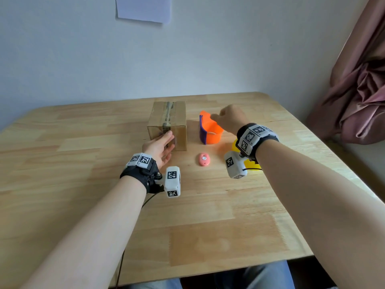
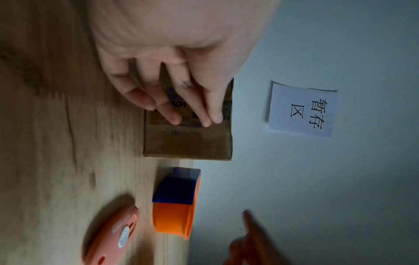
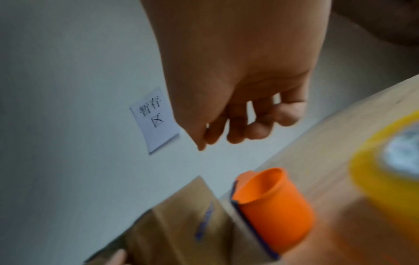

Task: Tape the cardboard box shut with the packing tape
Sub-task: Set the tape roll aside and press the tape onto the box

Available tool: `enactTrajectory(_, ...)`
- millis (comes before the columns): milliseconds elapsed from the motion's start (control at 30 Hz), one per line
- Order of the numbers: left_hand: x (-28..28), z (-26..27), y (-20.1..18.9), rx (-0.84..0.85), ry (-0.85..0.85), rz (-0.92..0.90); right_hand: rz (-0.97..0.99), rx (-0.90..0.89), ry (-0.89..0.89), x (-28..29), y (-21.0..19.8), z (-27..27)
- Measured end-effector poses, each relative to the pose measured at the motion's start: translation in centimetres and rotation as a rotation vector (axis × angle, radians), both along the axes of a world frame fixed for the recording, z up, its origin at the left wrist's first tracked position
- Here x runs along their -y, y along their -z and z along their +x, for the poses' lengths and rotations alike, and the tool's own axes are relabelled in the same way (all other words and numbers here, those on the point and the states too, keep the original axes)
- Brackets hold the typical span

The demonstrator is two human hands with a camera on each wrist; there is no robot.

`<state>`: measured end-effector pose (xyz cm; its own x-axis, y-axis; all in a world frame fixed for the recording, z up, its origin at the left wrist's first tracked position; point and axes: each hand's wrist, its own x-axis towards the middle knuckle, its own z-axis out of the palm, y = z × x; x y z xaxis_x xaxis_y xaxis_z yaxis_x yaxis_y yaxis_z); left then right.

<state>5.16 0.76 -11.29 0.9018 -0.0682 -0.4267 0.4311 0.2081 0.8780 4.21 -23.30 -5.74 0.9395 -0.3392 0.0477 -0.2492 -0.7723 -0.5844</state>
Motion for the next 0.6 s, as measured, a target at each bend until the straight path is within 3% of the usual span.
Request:
enactTrajectory(133, -0.5, 0.3, 0.6, -0.010, 0.030, -0.065, 0.204, 0.161, -0.182, -5.0, -2.3, 1.5)
enactTrajectory(333, -1.7, 1.0, 1.0, -0.042, 0.098, -0.105, 0.058, 0.073, -0.501, -9.8, -1.8, 2.8)
enactTrajectory(433, -2.1, 1.3, 1.7, -0.008, 0.072, -0.063, 0.021, 0.045, -0.514, -9.9, 0.5, 3.7)
enactTrajectory(600, -2.1, 2.1, 2.6, 0.020, 0.057, -0.044, 0.196, 0.146, -0.411, -9.8, 3.1, 4.7)
